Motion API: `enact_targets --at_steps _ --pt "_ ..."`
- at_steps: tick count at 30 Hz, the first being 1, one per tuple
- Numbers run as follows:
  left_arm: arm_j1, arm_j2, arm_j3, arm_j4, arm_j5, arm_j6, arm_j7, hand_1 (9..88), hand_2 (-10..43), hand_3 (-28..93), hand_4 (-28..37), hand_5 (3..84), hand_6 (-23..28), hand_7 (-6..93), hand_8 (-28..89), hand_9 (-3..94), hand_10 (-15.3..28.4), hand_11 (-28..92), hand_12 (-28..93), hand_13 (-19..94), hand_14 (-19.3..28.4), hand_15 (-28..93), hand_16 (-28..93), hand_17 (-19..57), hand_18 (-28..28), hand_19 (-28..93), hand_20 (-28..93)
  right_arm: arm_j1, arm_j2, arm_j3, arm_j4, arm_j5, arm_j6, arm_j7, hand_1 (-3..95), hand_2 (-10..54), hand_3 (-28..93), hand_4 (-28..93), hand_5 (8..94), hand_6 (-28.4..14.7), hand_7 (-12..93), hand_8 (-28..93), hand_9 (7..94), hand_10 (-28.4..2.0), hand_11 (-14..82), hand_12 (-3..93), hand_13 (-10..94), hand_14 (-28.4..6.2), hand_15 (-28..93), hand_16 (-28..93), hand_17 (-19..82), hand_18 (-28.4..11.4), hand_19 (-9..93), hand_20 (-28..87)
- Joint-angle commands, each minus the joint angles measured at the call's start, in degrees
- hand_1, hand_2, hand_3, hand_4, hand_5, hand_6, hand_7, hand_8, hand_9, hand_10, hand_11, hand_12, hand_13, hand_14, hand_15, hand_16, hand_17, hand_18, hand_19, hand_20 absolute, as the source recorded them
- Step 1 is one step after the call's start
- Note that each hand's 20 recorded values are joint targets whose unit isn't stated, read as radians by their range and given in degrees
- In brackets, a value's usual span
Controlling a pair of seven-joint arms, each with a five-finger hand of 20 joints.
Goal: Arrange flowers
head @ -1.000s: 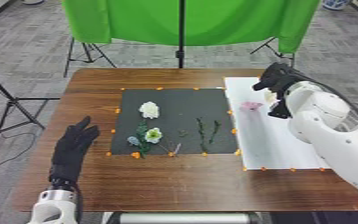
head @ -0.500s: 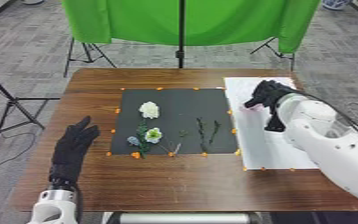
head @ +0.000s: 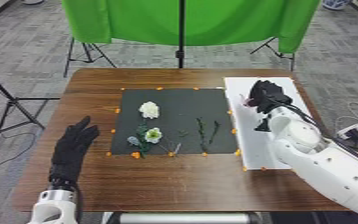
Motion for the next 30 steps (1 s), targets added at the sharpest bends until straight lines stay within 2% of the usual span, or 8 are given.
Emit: enact_targets --at_steps 1,6,13,22,30 --pt "0.9 -0.53 0.42 0.16 0.08 0.27 -0.61 18.6 4.4 63 -28.3 39.8 3.8 7.7 -4 40.9 12.5 15 16 29 16.3 17 5 -0.4 13.3 6 19 6.6 -0.3 -3.0 -12.4 2.6 2.6 -6.0 61.6 -9.5 54 -19 80.8 1.4 19 7 90.3 -9.1 8.6 34.5 94 -1.1 58 33 69 -9.6 93 56" --pt "0.6 -0.43 0.6 0.3 0.22 -0.39 -0.73 18.6 4.4 63 -28.3 39.8 3.8 7.7 -4 40.9 12.6 15 16 29 16.3 18 5 -0.4 13.3 6 19 12.0 -3.9 -11.4 -13.4 5.2 -1.0 -10.4 61.1 -9.5 55 -19 80.8 1.5 19 8 90.1 -9.0 8.4 34.9 94 -1.1 58 34 69 -9.6 93 57" --pt "0.3 -0.32 0.6 0.44 0.22 -0.49 -1.08 18.6 4.5 63 -28.3 39.8 3.7 7.6 -4 40.9 12.5 15 16 29 16.3 18 5 -0.4 13.3 6 19 15.2 -7.6 -20.7 -11.4 5.5 -4.0 -12.0 60.6 -9.5 55 -19 80.5 1.6 19 8 89.6 -8.9 8.2 34.9 94 -1.1 58 34 69 -9.6 93 57" --pt "0.2 0.02 0.56 0.57 0.03 -0.65 -1.27 18.6 4.4 63 -28.3 39.8 3.8 7.7 -4 40.9 12.6 15 16 28 16.2 18 4 -0.4 13.3 6 19 14.8 -9.0 -24.4 -8.1 2.7 -3.9 -11.1 60.5 -9.5 55 -19 79.6 2.0 20 7 88.8 -8.9 7.7 35.1 93 -1.2 58 35 68 -9.6 93 58" --pt "0.1 0.11 0.54 0.7 0.08 -1.08 -1.3 18.7 4.4 64 -28.3 39.8 3.7 7.7 -4 40.9 12.6 15 16 28 16.3 18 4 -0.4 13.3 6 19 14.2 -8.8 -23.7 -8.4 3.1 -7.3 -11.5 58.2 -9.5 54 -17 75.3 1.4 18 6 83.9 -9.9 8.2 33.6 93 -1.3 58 34 68 -9.6 93 58"
